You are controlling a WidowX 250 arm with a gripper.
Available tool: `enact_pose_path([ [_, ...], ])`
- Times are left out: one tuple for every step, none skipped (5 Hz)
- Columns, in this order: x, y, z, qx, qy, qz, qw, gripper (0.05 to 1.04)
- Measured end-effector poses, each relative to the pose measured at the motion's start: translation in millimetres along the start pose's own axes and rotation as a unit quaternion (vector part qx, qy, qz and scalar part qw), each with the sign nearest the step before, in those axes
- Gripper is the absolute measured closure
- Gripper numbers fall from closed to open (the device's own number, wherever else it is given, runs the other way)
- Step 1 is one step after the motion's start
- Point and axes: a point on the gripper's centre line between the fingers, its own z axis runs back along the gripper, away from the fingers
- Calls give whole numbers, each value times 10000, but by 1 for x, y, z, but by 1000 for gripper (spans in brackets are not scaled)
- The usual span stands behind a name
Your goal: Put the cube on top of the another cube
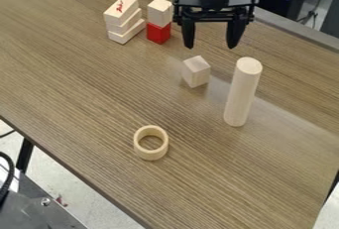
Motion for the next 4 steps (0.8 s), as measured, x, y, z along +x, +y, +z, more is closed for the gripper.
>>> enact_pose_path([
  [-2,5,-5,-4,139,301,9995,84],
  [-5,11,-10,46,210,504,9985,84],
  [-8,14,-14,38,260,612,9978,84],
  [-10,15,-16,41,259,720,9971,84],
])
